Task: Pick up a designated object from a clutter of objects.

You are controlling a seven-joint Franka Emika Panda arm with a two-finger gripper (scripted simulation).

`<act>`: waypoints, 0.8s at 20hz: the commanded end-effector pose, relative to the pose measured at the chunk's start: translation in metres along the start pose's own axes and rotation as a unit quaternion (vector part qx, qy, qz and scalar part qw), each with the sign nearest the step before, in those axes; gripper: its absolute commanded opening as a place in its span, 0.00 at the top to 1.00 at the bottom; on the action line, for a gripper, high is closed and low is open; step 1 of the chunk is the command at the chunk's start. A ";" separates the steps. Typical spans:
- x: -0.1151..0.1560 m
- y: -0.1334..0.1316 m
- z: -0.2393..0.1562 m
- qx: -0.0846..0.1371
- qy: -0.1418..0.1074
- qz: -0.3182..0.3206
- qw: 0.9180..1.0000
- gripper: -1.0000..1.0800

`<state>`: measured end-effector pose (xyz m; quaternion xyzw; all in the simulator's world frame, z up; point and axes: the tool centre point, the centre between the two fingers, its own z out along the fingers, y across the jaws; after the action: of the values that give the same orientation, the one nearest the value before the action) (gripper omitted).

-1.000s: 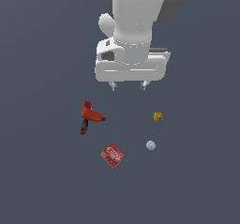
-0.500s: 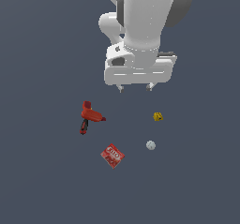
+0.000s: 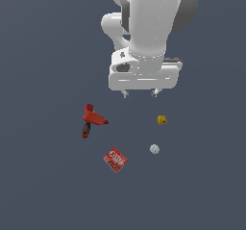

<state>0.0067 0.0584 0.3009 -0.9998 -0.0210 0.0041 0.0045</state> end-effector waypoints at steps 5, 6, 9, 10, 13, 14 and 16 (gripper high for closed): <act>0.017 -0.009 0.023 0.000 0.000 0.030 1.000 0.04; 0.020 -0.011 0.028 0.001 0.000 0.037 0.999 0.04; 0.032 -0.018 0.046 0.001 0.000 0.060 0.998 0.04; 0.036 -0.021 0.052 0.001 0.001 0.068 0.998 0.04; 0.048 -0.030 0.076 0.001 0.001 0.097 0.995 0.04; 0.053 -0.034 0.085 0.001 0.001 0.107 0.994 0.04; 0.060 -0.040 0.103 0.000 0.001 0.127 0.992 0.04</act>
<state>0.0589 0.0965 0.2117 -0.9959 0.0905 0.0035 0.0046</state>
